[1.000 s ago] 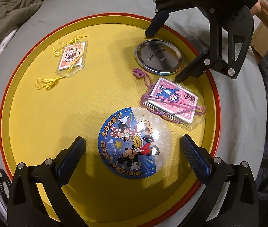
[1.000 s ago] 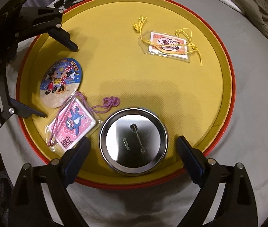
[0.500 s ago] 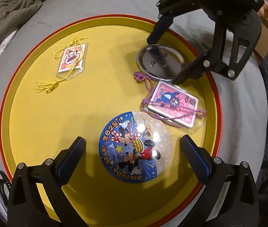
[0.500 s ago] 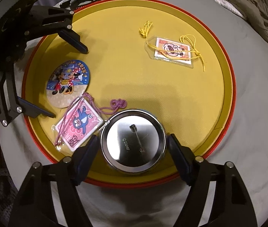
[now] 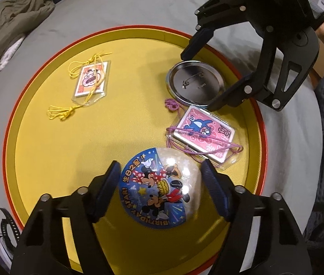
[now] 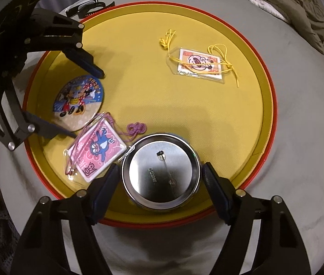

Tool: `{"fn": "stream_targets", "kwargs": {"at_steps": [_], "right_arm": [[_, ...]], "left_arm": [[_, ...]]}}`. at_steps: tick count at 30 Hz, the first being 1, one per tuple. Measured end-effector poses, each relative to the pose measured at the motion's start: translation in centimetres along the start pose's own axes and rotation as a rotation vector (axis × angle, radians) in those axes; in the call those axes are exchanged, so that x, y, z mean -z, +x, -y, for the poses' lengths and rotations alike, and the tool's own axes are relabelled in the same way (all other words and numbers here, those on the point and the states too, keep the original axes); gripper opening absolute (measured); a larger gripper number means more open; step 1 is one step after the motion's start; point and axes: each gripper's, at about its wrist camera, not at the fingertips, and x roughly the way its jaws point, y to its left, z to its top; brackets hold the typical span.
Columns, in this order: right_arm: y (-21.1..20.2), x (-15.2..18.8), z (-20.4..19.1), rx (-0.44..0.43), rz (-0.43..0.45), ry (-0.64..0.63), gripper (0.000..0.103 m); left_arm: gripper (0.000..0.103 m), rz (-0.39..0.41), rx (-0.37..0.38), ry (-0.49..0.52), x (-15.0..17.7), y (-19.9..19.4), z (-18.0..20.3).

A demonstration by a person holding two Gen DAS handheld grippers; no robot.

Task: Organize jewelry
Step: 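Grasp the Birthday Star badge with the left tool while the right tool grasps the silver badge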

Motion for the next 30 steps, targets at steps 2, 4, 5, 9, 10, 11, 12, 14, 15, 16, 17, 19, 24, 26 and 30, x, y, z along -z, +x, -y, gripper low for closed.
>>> {"fn": "stream_targets", "kwargs": {"at_steps": [2,4,5,9,10,11,12,14,15,16,17,19,24,26,30], "right_arm": [[0.2,0.0,0.1,0.002,0.001,-0.002,0.07],[0.0,0.1,0.1,0.003,0.002,0.0,0.07],[-0.1,0.1,0.2,0.001,0.005,0.002,0.07],[-0.4,0.4,0.7,-0.005,0.021,0.008,0.07],[-0.5,0.4,0.7,-0.004,0.025,0.01,0.07],[-0.6,0.5,0.7,-0.001,0.029,0.012,0.07],[-0.8,0.6,0.8,-0.001,0.032,0.013,0.07],[-1.2,0.8,0.9,-0.006,0.037,0.021,0.07],[-1.3,0.8,0.8,-0.003,0.039,0.022,0.07],[-1.4,1.0,0.8,-0.001,0.042,0.025,0.07],[-1.6,1.0,0.9,0.002,0.047,0.03,0.07],[-2.1,1.1,1.4,0.003,0.056,0.037,0.07],[-3.4,1.2,1.7,-0.001,0.093,0.058,0.07],[-4.1,1.0,1.7,-0.009,0.115,0.065,0.07],[-5.1,0.5,1.6,-0.011,0.144,0.072,0.07]], "left_arm": [[0.07,-0.001,-0.002,0.005,-0.1,0.0,0.1],[0.07,0.0,-0.002,0.005,-0.2,0.0,0.1],[0.07,0.0,-0.002,0.005,-0.1,0.0,0.1],[0.07,0.0,-0.002,0.004,0.1,0.0,0.0],[0.07,0.001,-0.004,0.003,0.1,0.0,0.0],[0.07,0.001,-0.005,0.002,0.4,0.1,0.3],[0.07,0.003,-0.008,0.0,0.4,0.1,0.3],[0.07,0.009,-0.006,-0.006,0.5,-0.1,0.2],[0.07,0.013,-0.006,-0.008,0.6,-0.2,0.3],[0.07,0.018,-0.009,-0.01,0.7,-0.4,0.2],[0.069,0.02,-0.008,-0.012,0.8,-0.6,0.1],[0.069,0.03,-0.01,-0.019,0.9,-1.0,-0.1],[0.069,0.057,-0.023,-0.036,1.4,-2.5,-0.5],[0.069,0.072,-0.028,-0.042,1.5,-3.2,-0.6],[0.069,0.102,-0.035,-0.052,1.9,-4.7,-0.5]]}}
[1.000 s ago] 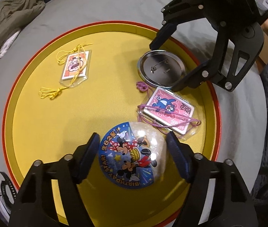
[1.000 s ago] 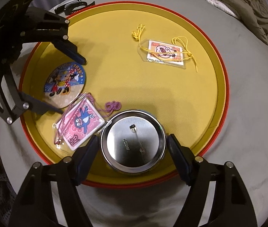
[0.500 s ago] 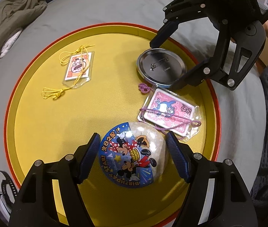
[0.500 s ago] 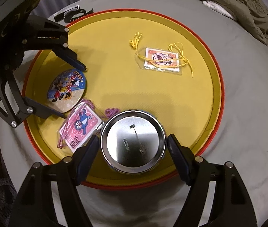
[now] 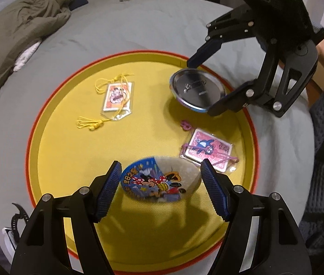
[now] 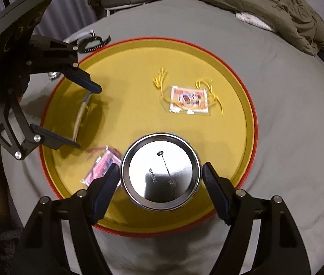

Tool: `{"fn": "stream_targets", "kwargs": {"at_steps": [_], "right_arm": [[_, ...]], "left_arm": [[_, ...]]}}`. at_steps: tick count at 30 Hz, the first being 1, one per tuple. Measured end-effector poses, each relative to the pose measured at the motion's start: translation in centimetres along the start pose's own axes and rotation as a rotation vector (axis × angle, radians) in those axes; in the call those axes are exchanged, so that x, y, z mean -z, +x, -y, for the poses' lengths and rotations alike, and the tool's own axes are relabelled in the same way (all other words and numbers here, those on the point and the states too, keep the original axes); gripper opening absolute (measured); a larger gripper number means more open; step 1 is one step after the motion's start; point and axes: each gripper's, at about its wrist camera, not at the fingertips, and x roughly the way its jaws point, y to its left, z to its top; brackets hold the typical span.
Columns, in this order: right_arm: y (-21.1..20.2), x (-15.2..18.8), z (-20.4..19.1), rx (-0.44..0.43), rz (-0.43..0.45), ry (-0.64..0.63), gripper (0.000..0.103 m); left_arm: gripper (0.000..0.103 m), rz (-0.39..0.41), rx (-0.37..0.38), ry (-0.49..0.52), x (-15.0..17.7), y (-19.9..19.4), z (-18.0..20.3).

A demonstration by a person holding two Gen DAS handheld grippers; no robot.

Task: Organize jewelry
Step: 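Grasp the Birthday Star badge with the left tool while the right tool grasps the silver badge, then lift and carry the Birthday Star badge and silver badge out of the tray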

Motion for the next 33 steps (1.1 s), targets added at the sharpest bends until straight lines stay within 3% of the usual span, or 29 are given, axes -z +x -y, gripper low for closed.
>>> {"fn": "stream_targets", "kwargs": {"at_steps": [8,9,10,11,21,24,26,29,33], "right_arm": [[-0.8,-1.1,-0.8,-0.003,0.034,-0.003,0.07],[-1.0,-1.2,-0.9,-0.004,0.039,-0.003,0.07],[-0.9,-1.5,-1.1,-0.007,0.041,-0.003,0.07],[-1.1,-1.6,-1.2,-0.006,0.05,-0.004,0.07],[-0.8,-2.5,-2.3,-0.011,0.059,-0.014,0.07],[-0.8,-2.7,-2.5,-0.01,0.063,-0.015,0.07],[-0.7,-2.7,-2.6,-0.01,0.063,-0.013,0.07],[-0.5,-2.8,-2.7,-0.01,0.06,-0.011,0.07],[-0.4,-2.9,-2.7,-0.012,0.059,-0.012,0.07]], "left_arm": [[0.063,0.043,-0.014,-0.016,0.5,-3.2,-0.3],[0.057,0.046,-0.016,-0.018,0.5,-3.6,-0.5],[0.03,0.046,-0.015,-0.024,0.5,-3.8,-0.6],[0.02,0.044,-0.016,-0.03,0.5,-4.0,-0.9],[0.02,0.042,-0.044,-0.064,1.8,-5.5,-2.1],[0.029,0.018,-0.055,-0.064,2.2,-5.1,-2.3],[0.052,-0.001,-0.063,-0.065,2.4,-4.6,-2.5],[0.068,-0.033,-0.064,-0.068,2.8,-3.7,-2.7],[0.076,-0.08,-0.059,-0.057,3.1,-1.9,-2.7]]}}
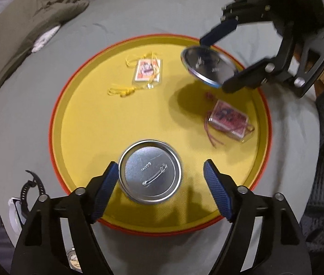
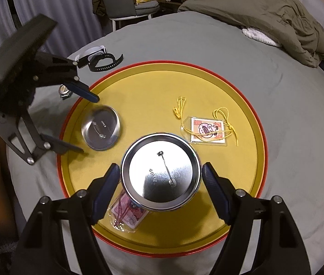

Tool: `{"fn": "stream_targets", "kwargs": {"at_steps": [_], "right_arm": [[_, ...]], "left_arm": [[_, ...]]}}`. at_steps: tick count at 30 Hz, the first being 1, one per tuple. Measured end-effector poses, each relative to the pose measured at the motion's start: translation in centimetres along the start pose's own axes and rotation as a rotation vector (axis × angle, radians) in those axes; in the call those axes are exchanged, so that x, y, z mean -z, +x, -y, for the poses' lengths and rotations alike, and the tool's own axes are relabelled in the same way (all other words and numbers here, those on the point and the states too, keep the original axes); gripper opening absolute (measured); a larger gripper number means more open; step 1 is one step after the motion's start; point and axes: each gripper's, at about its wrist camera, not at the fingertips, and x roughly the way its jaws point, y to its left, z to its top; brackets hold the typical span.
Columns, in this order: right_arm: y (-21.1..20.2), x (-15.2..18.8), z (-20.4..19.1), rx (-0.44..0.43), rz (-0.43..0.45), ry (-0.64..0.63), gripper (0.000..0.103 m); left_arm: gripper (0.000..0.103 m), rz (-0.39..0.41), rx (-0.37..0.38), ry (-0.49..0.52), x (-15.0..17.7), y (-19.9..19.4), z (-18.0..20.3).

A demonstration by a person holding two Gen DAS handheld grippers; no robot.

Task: Organize jewelry
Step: 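Lift and carry the Birthday Star badge and silver badge out of the tray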

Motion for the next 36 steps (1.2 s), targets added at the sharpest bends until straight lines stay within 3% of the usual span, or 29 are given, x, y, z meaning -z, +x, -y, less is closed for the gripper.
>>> {"fn": "stream_targets", "kwargs": {"at_steps": [7,9,24,26,36], "right_arm": [[0.0,0.1,0.1,-0.002,-0.003,0.003,0.07],[-0.1,0.2,0.2,-0.001,0.0,0.007,0.07],[-0.6,0.5,0.2,0.0,0.006,0.025,0.07],[-0.7,0.5,0.3,-0.001,0.008,0.027,0.07],[-0.7,0.5,-0.1,0.001,0.012,0.034,0.07]], "left_arm": [[0.079,-0.085,0.002,0.008,0.2,3.7,-0.4],[0.079,-0.079,0.029,-0.011,0.2,3.8,-0.9],[0.079,-0.081,0.033,-0.005,-0.4,4.4,-1.5],[0.072,-0.075,0.034,-0.007,-0.6,4.4,-1.4],[0.072,-0.074,0.033,-0.011,-1.1,4.2,-1.3]]}}
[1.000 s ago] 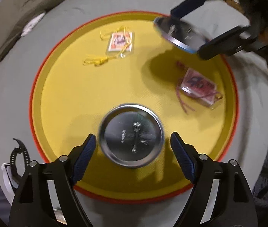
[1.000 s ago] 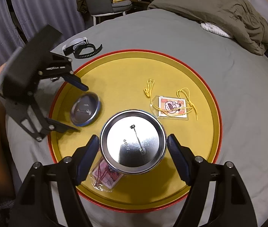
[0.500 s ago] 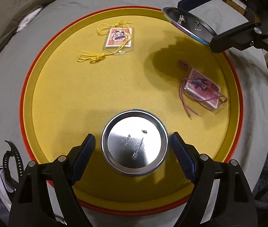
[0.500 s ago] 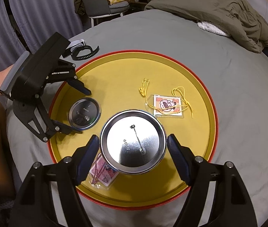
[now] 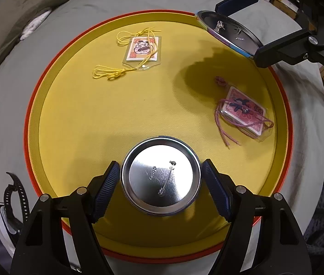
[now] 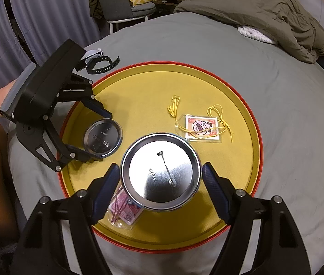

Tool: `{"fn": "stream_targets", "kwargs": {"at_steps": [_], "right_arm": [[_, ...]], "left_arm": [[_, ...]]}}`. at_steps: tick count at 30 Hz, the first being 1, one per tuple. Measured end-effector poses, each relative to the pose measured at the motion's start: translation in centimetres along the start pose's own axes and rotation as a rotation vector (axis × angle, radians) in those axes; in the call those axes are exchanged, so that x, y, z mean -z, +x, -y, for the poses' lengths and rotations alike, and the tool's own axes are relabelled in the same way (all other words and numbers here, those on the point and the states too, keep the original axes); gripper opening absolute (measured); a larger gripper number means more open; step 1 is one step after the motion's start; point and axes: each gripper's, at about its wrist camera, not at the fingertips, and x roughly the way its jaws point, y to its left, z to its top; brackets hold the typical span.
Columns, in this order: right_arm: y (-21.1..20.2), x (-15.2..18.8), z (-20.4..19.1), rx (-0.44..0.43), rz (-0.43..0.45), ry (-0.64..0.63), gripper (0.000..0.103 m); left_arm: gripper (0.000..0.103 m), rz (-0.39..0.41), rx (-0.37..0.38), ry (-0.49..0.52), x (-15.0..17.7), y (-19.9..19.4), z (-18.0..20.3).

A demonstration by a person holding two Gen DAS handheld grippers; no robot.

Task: Organize jewelry
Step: 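Lift and carry the Birthday Star badge and silver badge out of the tray, then lower both held badges toward the bed beside the other removed items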

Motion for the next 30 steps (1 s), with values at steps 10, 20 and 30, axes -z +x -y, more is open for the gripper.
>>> {"fn": "stream_targets", "kwargs": {"at_steps": [10,20,30], "right_arm": [[-0.2,-0.1,-0.2,-0.001,0.004,0.004,0.07],[-0.4,-1.4,-1.7,-0.014,0.027,-0.024,0.07],[0.5,-4.8,-6.8,-0.065,0.058,-0.084,0.07]], "left_arm": [[0.072,0.041,0.015,-0.016,0.4,-2.0,-0.3],[0.072,0.108,-0.015,-0.047,2.1,-5.9,-1.1],[0.072,0.145,-0.077,-0.107,7.3,-10.3,-2.5]]}}
